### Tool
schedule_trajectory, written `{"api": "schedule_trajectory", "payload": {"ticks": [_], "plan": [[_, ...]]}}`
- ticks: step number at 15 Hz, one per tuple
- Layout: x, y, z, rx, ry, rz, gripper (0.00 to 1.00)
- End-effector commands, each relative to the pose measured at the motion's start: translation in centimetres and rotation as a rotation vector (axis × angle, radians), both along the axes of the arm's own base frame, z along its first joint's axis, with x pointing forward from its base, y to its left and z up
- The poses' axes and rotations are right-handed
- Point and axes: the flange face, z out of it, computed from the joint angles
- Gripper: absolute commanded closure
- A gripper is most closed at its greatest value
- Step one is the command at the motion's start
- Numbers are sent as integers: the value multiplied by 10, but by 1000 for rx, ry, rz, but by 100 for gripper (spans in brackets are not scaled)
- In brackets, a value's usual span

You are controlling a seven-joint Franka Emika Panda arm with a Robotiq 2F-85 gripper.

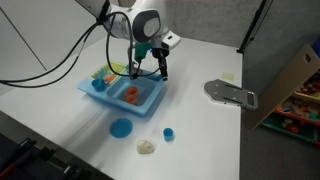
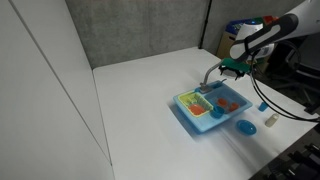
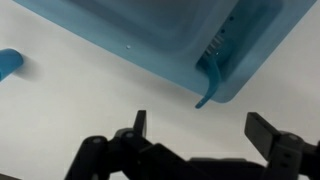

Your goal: Put the blue brush in the orange cup with a handle in the sink

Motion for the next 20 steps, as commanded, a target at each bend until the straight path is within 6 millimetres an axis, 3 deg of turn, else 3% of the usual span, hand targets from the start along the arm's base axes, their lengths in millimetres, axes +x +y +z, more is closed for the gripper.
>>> {"api": "schedule_trajectory", "payload": {"ticks": [1,2,3,5,12,13,15,17,20], "plan": [[10,2,-7,16,-10,-18,0],[10,3,-9,17,-8,-17,0],[11,4,-11,19,-7,-16,25],[11,6,-13,21,-4,-14,34],[10,9,-13,23,-5,-12,92],[10,9,-12,24,-7,-11,96],[11,9,-4,27,-24,-6,93],[11,10,5,34,-40,-2,97],[9,11,19,41,-54,0,96]]}}
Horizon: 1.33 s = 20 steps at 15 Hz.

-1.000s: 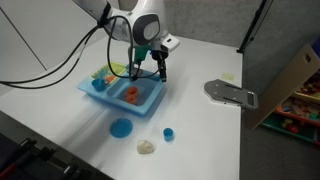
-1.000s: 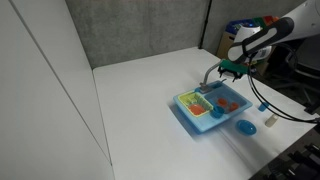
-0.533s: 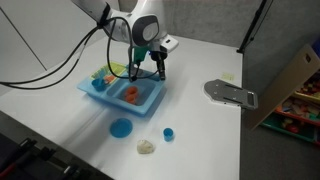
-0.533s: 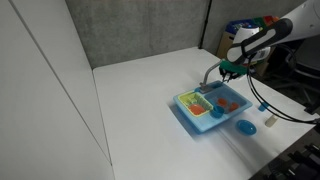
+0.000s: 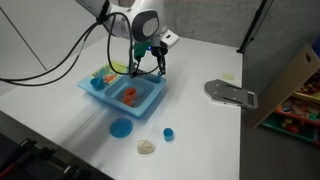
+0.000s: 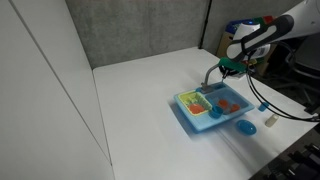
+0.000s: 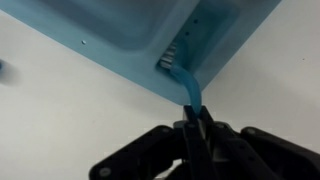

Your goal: Put the blue brush in the orange cup with a handle in the sink

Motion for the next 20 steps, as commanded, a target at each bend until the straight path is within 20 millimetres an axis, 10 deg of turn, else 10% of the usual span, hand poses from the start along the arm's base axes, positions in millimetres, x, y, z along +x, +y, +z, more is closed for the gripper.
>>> {"api": "schedule_trajectory", "payload": {"ticks": [1,9,20], "plan": [[-4,0,23,27,-27,-4,97],[-8,1,77,12,-97,-1,96],[-70,13,111,5,-33,71,96]]}}
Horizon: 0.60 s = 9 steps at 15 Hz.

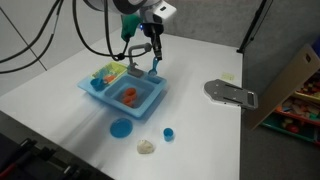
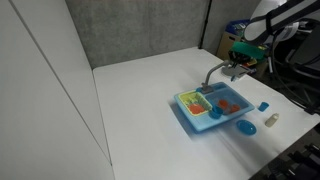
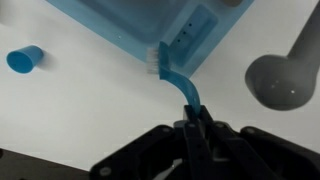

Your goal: Put the blue brush in the orange cup with a handle in the sink

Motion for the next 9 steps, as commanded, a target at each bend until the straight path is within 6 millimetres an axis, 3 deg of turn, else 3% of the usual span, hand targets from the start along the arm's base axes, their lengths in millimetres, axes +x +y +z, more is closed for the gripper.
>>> {"api": "schedule_trajectory", "payload": {"ticks": [1,9], "plan": [[-30,11,11,-5,27,62,96],[-59,55,-3,-53,70,178,96]]}}
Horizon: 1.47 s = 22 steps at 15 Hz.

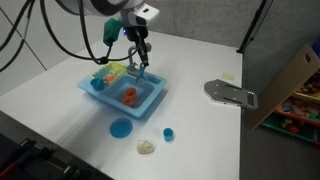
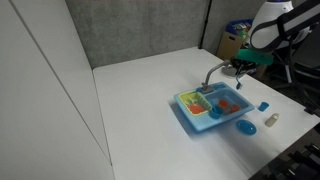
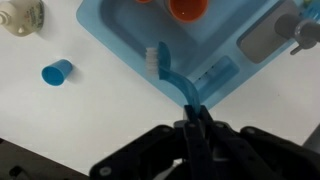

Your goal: Put the blue brush in the orange cup with a handle in the sink

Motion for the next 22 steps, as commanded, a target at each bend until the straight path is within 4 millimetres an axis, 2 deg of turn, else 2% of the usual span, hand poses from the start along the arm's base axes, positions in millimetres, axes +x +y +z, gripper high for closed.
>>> {"api": "schedule_trajectory", "payload": {"ticks": [1,5,10,22], "plan": [[-16,21,0,-22,-9,62,96],[-22,44,-15,-45,-31,116,97],[-25,64,-29,-43,-62,150,97],[-26,71,-64,-42,-98,140,97]]}}
